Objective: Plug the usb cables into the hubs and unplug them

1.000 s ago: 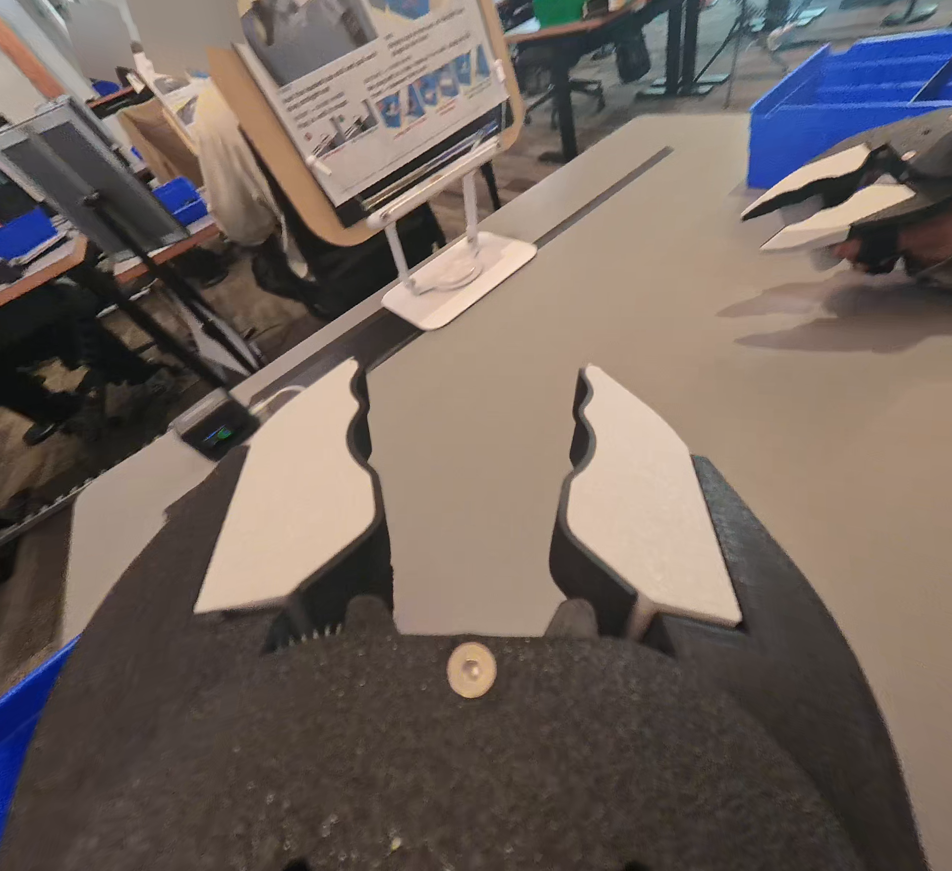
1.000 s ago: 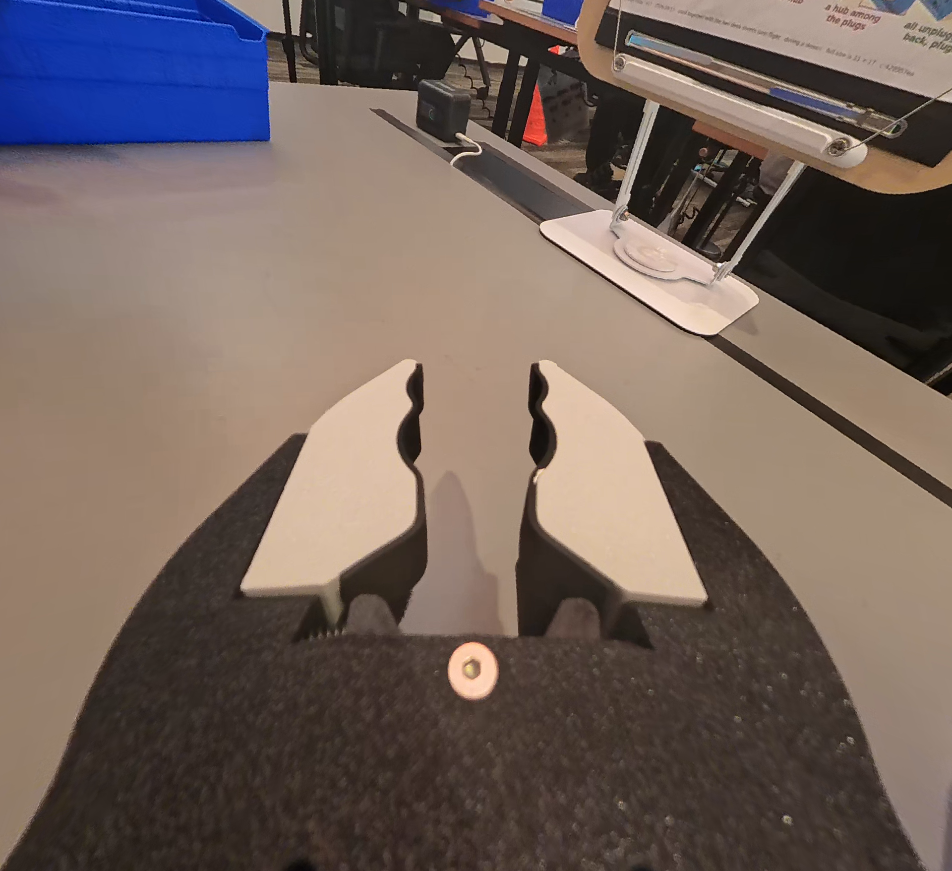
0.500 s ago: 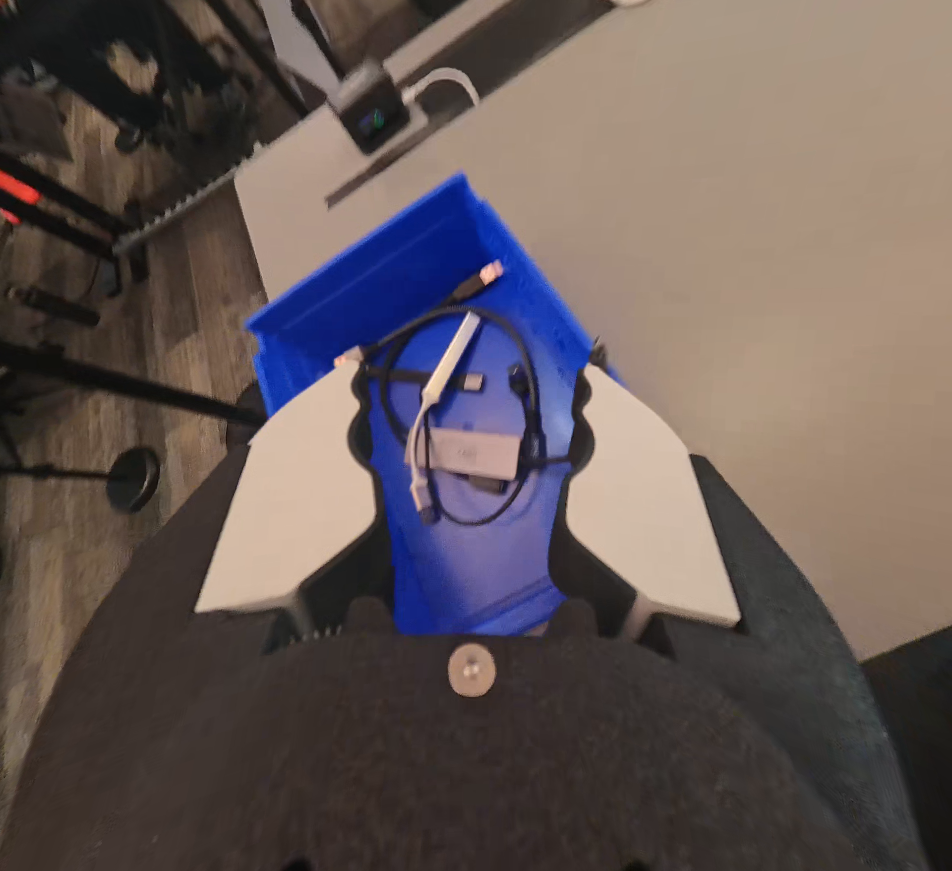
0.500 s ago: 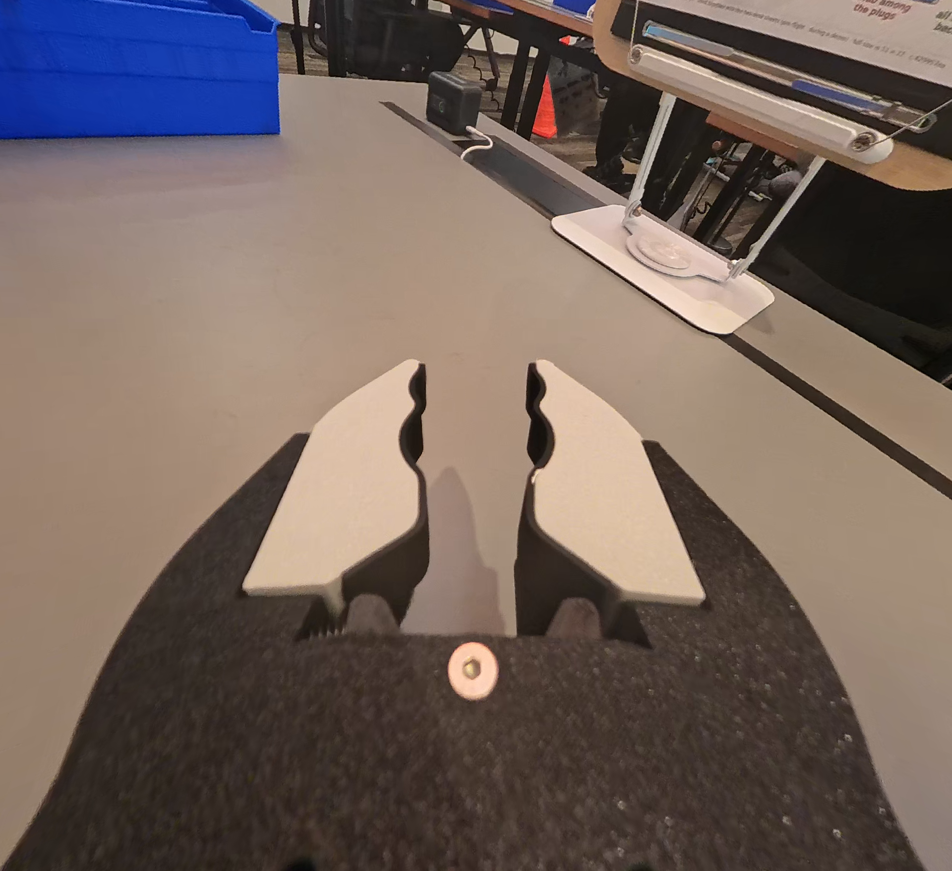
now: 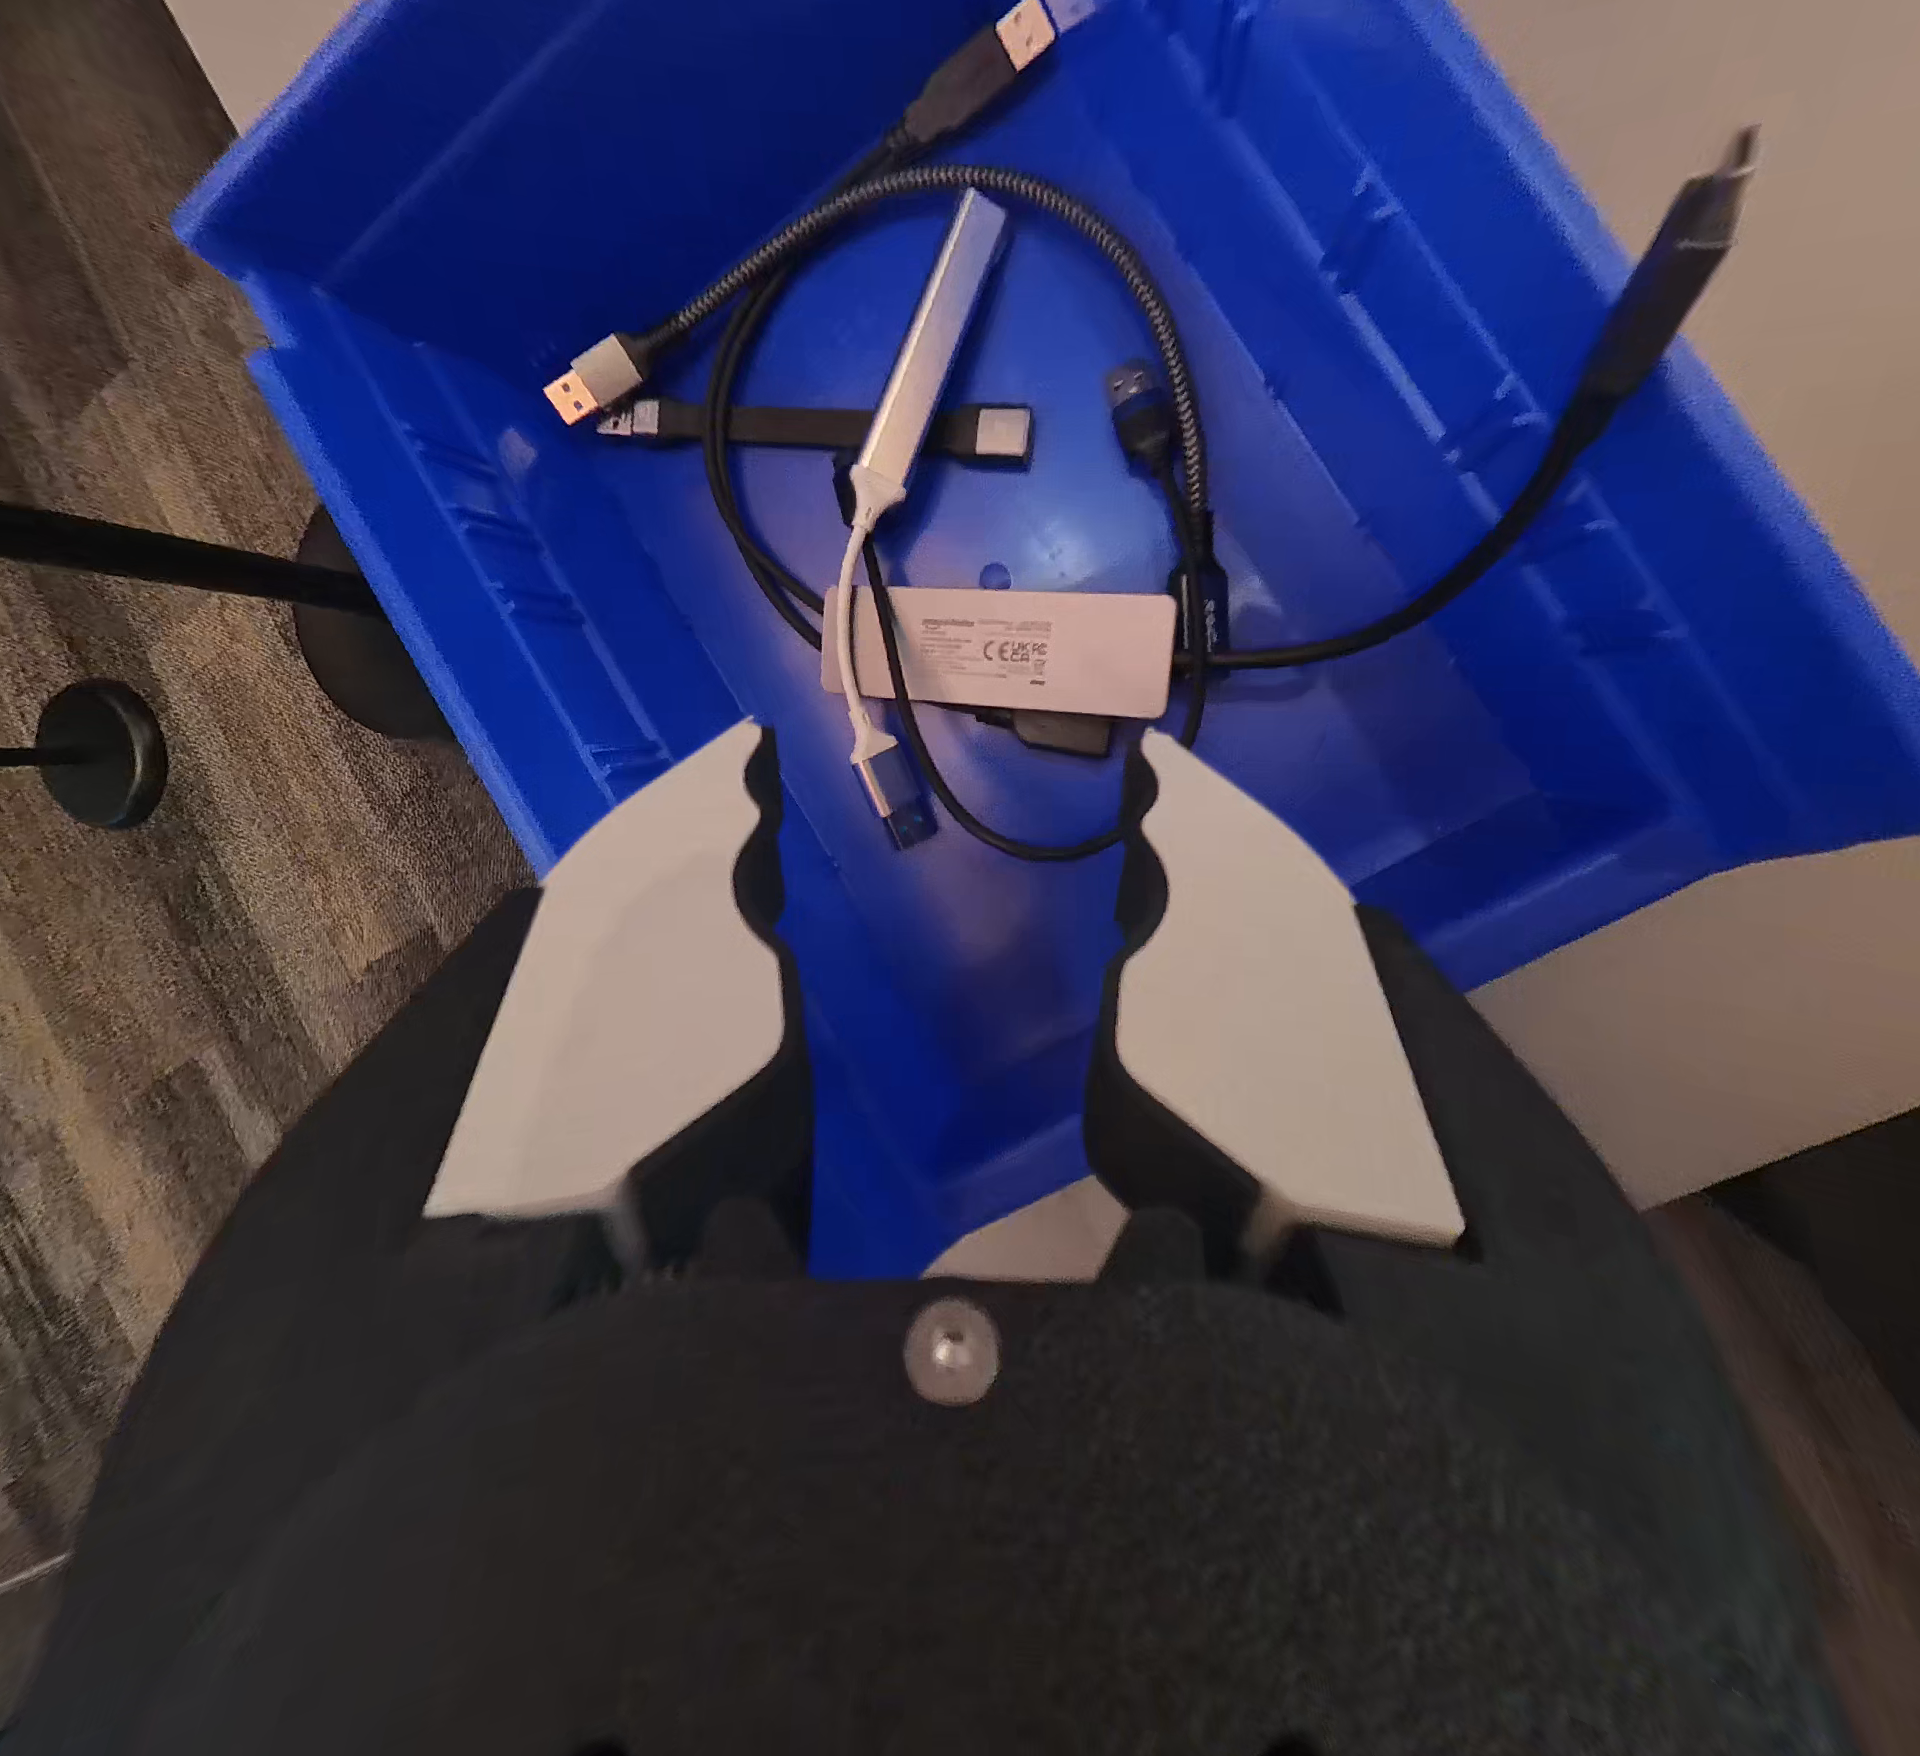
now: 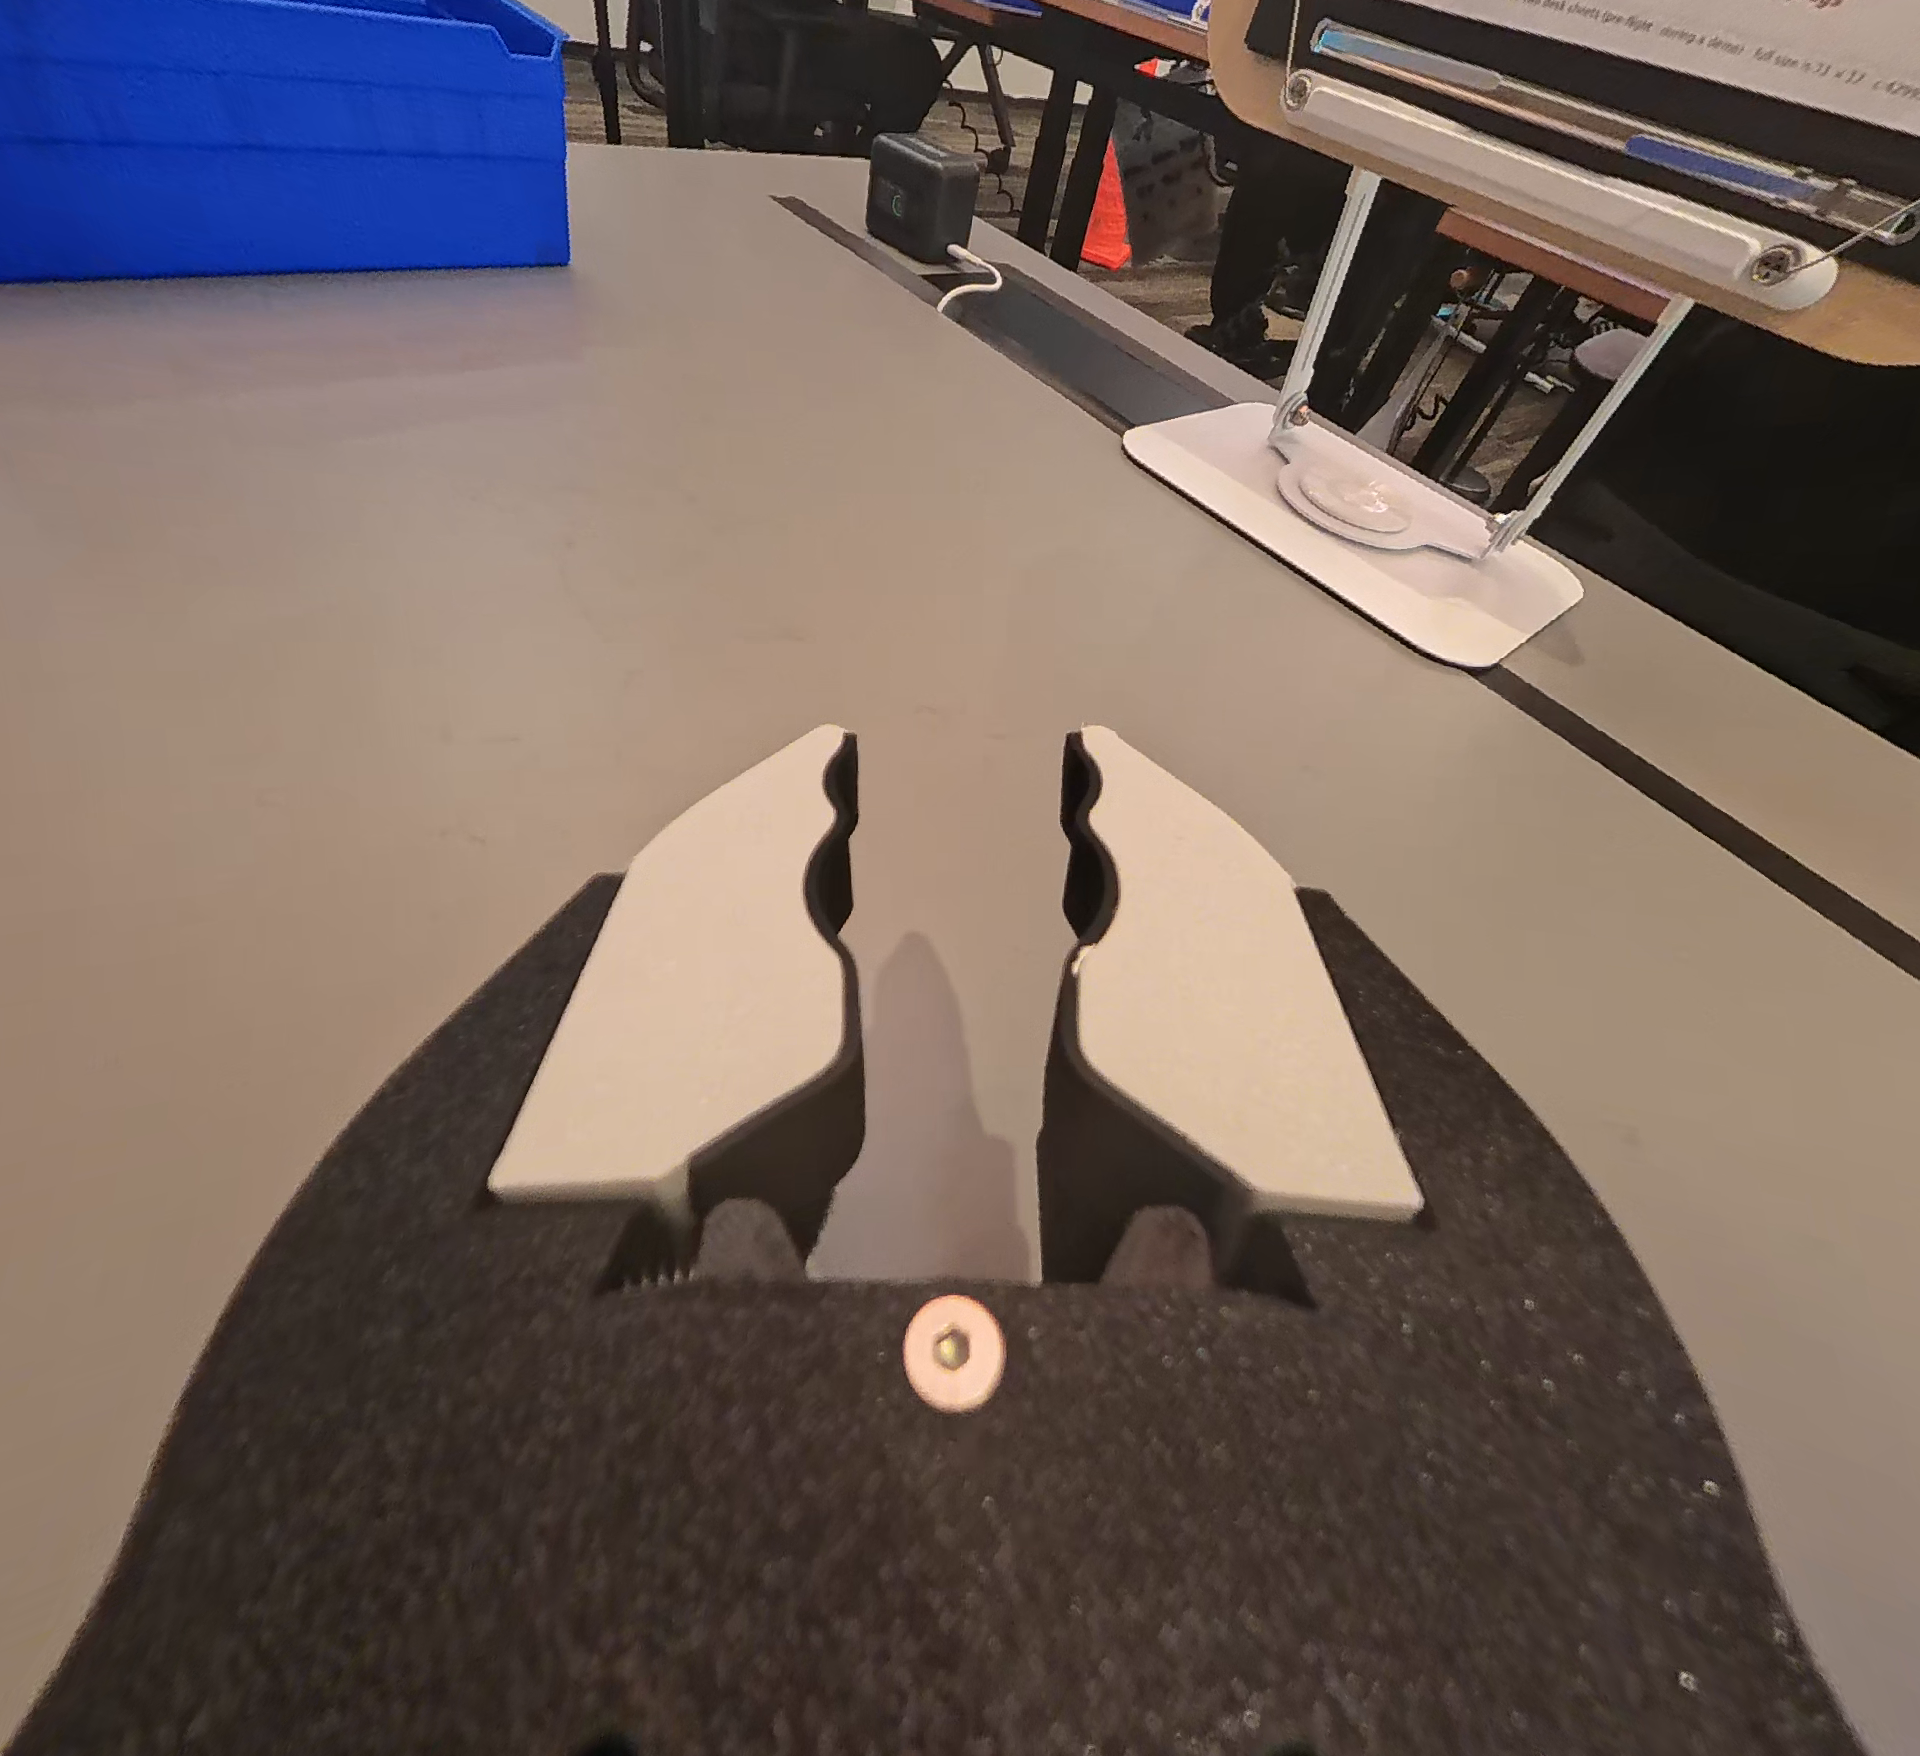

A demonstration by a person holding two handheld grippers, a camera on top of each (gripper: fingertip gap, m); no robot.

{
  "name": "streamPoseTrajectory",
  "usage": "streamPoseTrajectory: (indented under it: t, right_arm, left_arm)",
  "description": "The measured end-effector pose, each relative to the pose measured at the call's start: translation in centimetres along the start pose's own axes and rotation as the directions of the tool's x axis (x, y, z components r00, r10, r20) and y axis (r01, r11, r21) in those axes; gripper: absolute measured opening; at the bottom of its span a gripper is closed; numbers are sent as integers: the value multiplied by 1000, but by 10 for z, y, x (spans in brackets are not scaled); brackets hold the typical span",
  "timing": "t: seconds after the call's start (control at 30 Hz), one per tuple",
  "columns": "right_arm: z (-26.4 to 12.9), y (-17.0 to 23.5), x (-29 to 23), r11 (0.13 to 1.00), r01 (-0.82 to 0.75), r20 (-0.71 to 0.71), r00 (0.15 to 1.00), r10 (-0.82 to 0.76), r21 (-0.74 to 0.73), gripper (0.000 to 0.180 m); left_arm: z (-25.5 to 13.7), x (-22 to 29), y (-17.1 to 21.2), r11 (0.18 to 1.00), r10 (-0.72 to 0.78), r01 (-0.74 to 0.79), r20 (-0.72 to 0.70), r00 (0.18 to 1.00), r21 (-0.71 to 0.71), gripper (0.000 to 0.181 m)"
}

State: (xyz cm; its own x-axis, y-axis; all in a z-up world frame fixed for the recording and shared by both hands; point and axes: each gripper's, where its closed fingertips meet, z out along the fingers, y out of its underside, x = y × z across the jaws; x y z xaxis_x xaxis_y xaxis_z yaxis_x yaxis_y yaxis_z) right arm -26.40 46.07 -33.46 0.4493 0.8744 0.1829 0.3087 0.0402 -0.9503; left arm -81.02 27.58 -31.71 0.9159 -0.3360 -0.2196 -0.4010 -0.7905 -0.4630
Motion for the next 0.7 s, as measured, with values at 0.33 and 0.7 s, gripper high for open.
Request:
streamPoseTrajectory:
  t: [0.33, 0.7]
  right_arm:
    - [3, 2, 0, 1000, -18, 1, 1000, 18, -7, 37]
    - [3, 4, 0, 1000, -28, 17, 999, 28, -11, 38]
  left_arm:
    - [33, -8, -2, 996, 21, -25, -47, 999, -89, 55]
    - [49, 8, 6, 976, 93, -119, -151, 984, -180, 44]
